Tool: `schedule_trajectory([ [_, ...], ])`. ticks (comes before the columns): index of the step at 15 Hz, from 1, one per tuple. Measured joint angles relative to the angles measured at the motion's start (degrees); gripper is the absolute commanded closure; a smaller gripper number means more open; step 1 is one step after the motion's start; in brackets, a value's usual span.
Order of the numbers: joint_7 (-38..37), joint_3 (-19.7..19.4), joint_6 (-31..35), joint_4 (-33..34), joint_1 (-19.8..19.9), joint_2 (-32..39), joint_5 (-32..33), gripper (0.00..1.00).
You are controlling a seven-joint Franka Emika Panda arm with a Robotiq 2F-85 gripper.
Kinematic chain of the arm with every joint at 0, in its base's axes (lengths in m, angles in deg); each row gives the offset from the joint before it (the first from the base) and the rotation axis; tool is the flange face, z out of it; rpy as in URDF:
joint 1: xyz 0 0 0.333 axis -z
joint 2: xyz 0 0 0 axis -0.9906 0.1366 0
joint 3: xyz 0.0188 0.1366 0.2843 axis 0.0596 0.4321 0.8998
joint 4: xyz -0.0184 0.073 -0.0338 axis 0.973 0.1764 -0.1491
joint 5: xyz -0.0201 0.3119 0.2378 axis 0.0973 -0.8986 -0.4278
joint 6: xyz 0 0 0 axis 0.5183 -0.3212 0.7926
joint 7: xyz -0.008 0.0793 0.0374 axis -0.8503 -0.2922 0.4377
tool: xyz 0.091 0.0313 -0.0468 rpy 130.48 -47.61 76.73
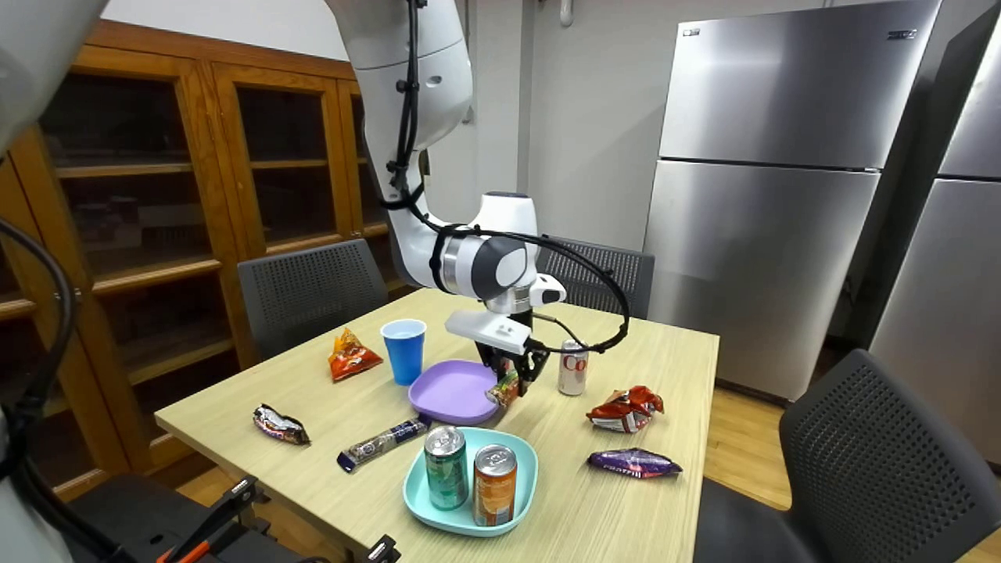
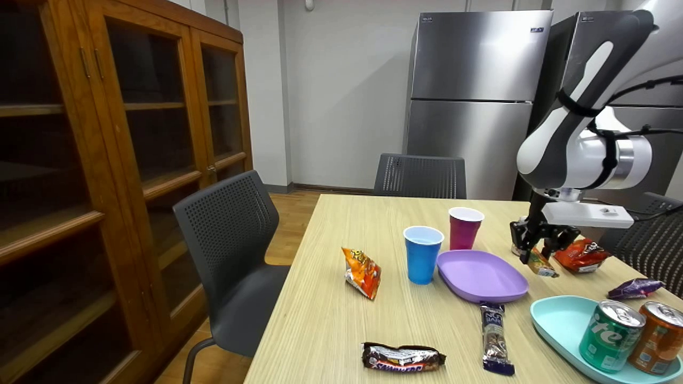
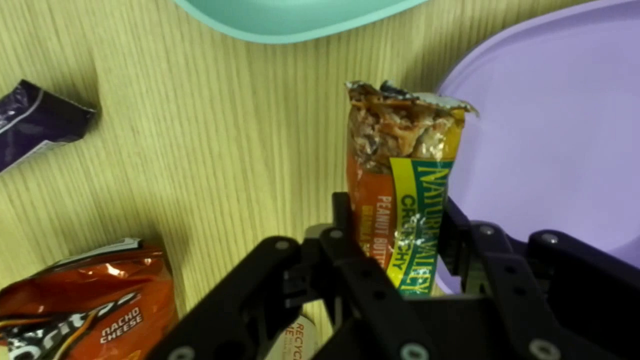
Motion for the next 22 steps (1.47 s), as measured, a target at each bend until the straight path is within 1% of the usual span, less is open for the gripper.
schedule_trajectory([
  [4, 0.46, 1.32, 0.05, -1.54, -1.99, -1.27, 0.02, 0.83],
  [11, 0.59, 3.44, 0.39, -2.03, -4.97, -1.38, 0.03, 0.83],
  [16, 0.59, 3.57, 0.43, -1.94, -6.16, -0.25, 0.03, 0.83],
  [22, 0.56, 3.59, 1.83, -0.57, -7.23, 2.67, 0.02, 0.83],
])
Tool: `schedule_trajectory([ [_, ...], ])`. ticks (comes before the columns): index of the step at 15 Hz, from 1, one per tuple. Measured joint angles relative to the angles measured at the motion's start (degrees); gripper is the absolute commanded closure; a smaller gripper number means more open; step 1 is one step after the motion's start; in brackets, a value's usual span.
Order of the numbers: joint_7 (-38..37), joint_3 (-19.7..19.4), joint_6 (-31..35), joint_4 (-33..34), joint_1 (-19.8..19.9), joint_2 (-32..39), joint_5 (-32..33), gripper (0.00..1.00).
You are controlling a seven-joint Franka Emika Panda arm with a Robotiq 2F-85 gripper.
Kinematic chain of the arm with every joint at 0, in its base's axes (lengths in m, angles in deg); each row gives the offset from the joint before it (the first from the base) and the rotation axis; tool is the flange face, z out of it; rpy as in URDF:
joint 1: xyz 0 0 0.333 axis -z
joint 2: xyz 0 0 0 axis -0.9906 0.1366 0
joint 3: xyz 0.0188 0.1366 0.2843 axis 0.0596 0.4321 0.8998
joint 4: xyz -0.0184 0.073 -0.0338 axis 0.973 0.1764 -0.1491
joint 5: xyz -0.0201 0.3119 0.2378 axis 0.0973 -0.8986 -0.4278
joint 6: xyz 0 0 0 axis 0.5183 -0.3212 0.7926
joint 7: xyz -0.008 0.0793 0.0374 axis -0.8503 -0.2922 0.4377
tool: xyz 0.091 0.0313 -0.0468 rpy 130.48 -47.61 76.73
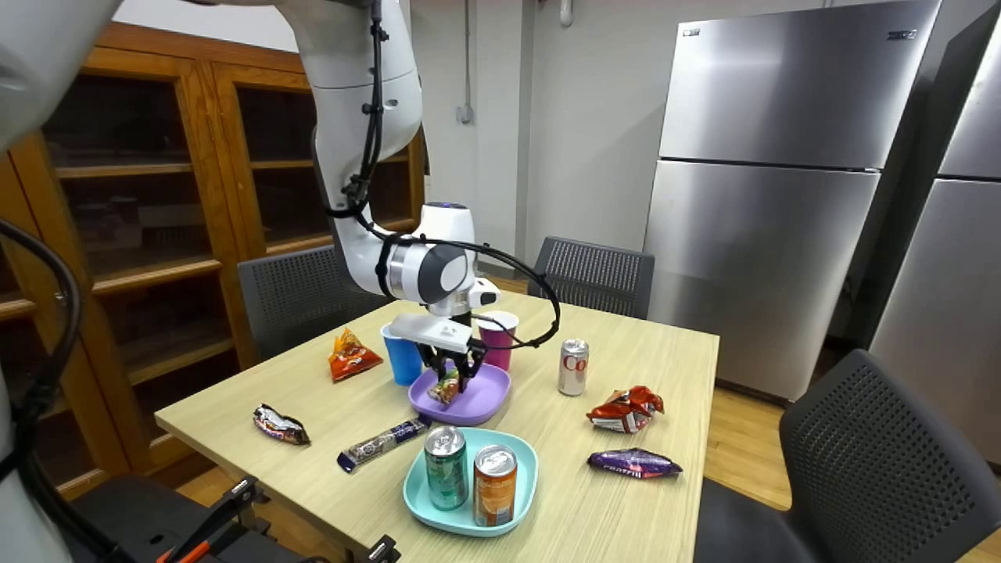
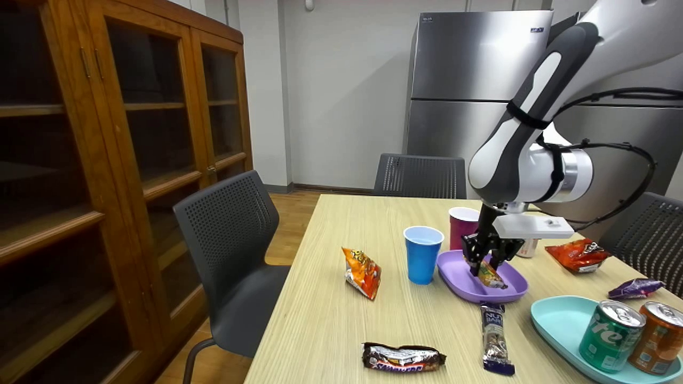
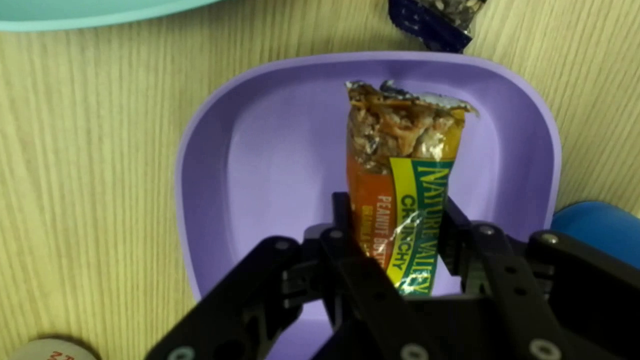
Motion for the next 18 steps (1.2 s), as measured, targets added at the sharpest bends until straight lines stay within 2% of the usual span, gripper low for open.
schedule_trajectory([
  [2, 0.00, 0.00, 0.23, 0.70, -0.13, 1.01, 0.00, 0.83],
  [3, 0.00, 0.00, 0.35, 0.99, -0.15, 1.41, 0.00, 0.33],
  [4, -0.02, 0.00, 0.42, 1.25, -0.15, 1.77, 0.00, 0.32],
  [8, -0.01, -0.02, 0.52, 1.64, -0.11, 2.10, 0.00, 0.04],
  [9, 0.03, -0.01, 0.52, 1.64, -0.09, 2.08, 0.00, 0.01],
  [12, 0.48, 0.17, 0.41, 1.36, 0.26, 1.53, 0.00, 0.00],
  [18, 4.67, 2.25, -2.36, 0.81, 5.06, -1.24, -0.11, 0.00],
])
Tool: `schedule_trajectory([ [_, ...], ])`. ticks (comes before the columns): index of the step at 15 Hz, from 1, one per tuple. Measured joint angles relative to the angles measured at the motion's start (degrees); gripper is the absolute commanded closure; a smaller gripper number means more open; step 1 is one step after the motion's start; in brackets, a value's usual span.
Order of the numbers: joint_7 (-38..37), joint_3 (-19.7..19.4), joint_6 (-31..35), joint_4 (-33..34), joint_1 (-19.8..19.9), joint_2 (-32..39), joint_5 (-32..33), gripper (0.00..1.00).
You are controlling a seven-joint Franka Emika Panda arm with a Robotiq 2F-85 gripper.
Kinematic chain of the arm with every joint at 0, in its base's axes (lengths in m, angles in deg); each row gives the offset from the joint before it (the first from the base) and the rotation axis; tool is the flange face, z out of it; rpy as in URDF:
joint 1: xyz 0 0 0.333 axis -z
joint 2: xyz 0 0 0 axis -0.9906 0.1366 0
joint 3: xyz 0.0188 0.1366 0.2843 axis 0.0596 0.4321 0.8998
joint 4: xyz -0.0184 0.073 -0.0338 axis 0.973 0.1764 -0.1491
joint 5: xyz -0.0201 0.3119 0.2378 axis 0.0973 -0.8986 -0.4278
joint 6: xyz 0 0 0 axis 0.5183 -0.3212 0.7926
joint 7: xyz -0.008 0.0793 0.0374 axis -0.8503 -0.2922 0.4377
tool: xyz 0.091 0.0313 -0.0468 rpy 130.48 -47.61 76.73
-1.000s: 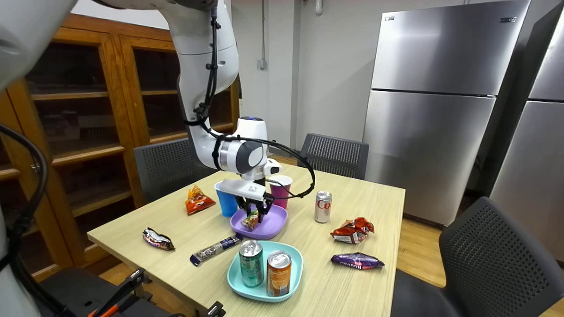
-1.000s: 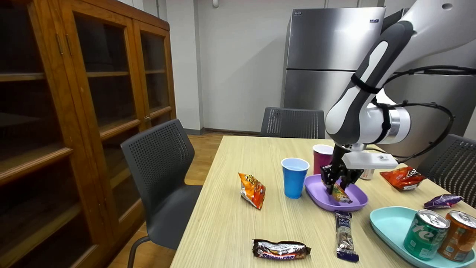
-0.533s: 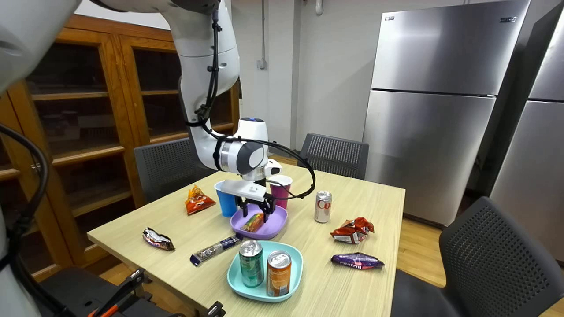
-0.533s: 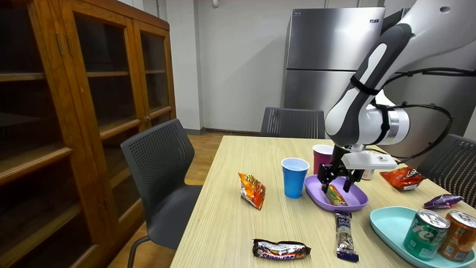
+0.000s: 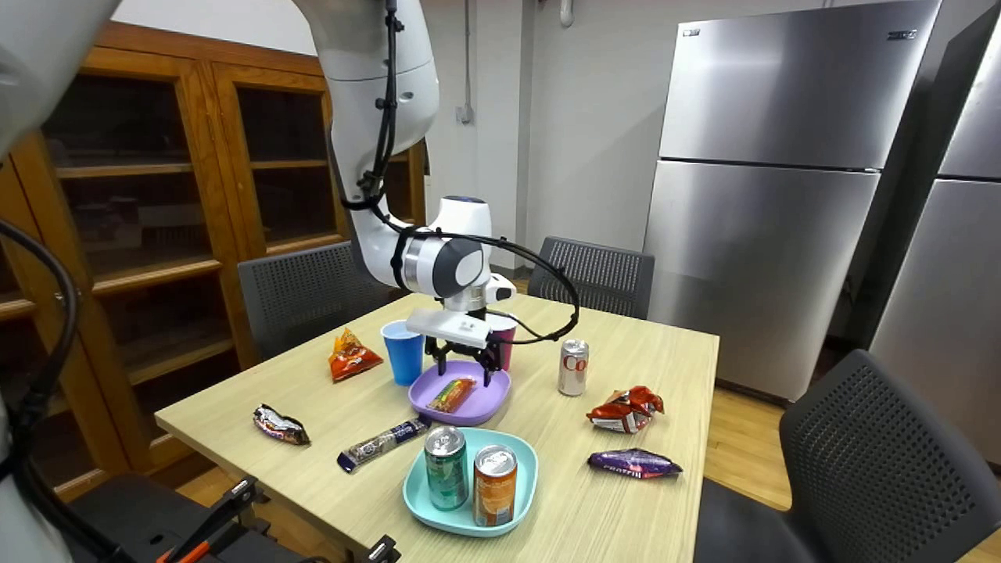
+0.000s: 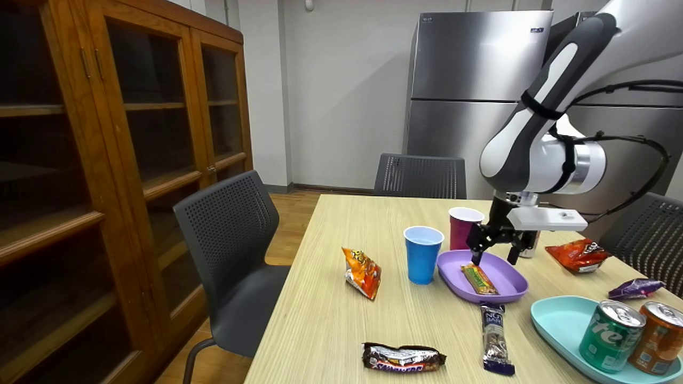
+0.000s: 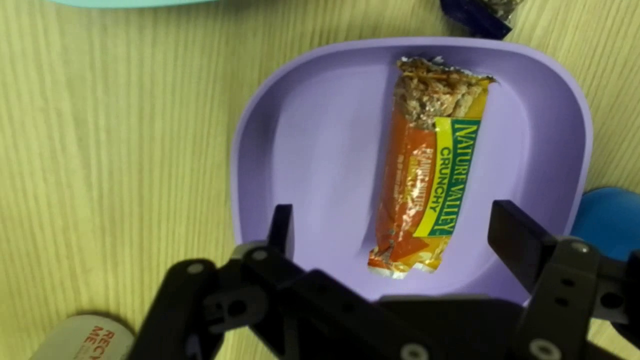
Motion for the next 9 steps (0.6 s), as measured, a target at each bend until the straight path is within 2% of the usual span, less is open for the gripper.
schedule_trajectory([
  [5, 0.11, -0.21, -1.15, 0.05, 4.46, -2.71, -0.54, 0.00],
  [9, 0.03, -2.80, -2.45, 1.26, 5.33, -3.10, -1.03, 0.00],
])
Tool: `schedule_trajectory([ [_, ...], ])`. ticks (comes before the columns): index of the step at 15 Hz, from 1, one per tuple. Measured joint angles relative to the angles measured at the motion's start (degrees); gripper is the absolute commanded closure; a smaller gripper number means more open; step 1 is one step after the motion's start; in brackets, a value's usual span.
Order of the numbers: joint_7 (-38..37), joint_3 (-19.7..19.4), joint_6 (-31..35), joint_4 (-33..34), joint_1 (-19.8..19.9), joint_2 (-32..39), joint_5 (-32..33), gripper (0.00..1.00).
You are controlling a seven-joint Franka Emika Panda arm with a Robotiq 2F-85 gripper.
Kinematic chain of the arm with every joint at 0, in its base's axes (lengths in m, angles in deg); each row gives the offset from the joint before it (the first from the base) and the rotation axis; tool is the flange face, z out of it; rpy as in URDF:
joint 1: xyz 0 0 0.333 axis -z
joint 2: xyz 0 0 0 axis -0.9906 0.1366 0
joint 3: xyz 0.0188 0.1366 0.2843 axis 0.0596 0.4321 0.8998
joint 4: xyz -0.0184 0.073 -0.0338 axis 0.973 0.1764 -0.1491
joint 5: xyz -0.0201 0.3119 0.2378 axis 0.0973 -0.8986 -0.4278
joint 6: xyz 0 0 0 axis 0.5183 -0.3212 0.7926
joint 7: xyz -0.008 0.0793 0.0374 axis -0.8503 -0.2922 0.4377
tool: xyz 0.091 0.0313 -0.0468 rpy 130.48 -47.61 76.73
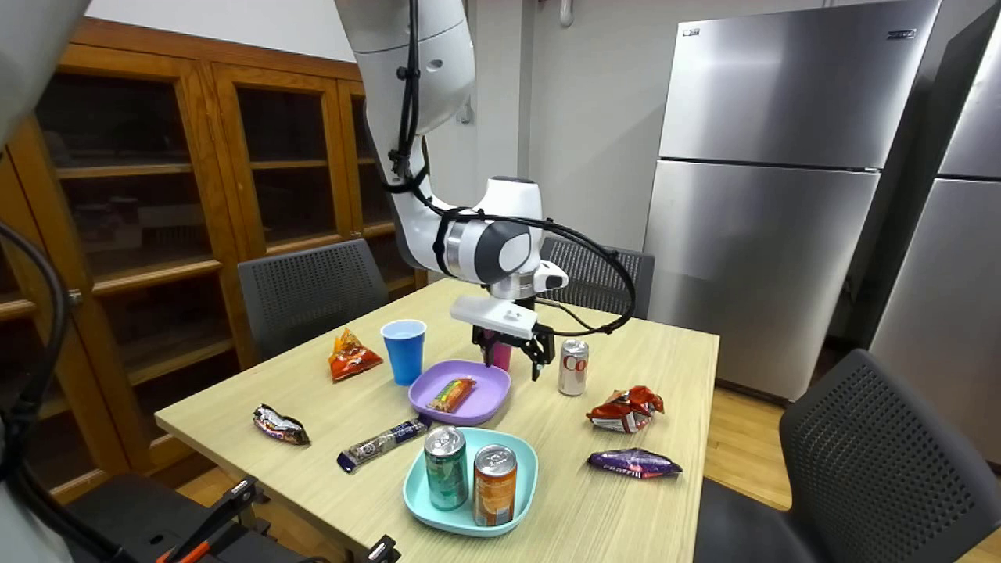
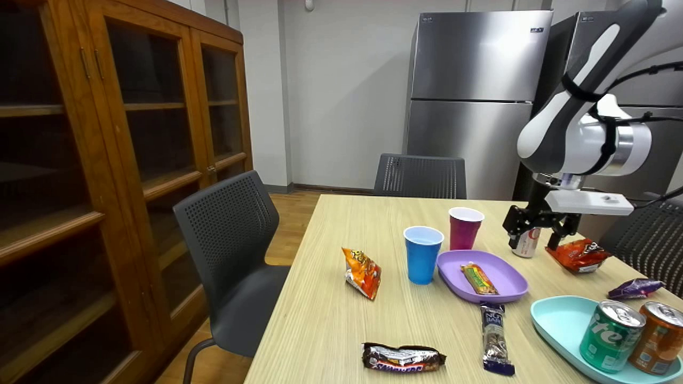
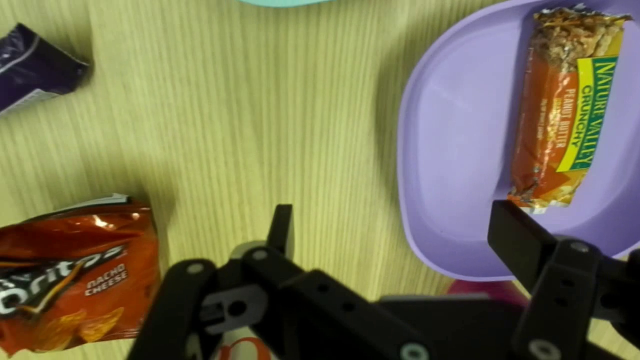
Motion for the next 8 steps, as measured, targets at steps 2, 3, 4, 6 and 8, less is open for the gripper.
schedule_trajectory([
  [2, 0.00, -1.40, -0.67, 1.05, 0.32, 0.05, -0.52, 0.00],
  [3, -0.01, -1.88, -0.82, 1.60, 0.54, 0.10, -0.74, 0.00],
  [4, -0.07, -2.32, -0.84, 2.12, 0.72, 0.18, -0.98, 0.00],
  [6, -0.47, -3.38, -0.84, 2.93, 0.76, 0.34, -1.08, 0.00],
  [8, -0.60, -3.72, -0.84, 3.24, 0.76, 0.50, -1.09, 0.00],
])
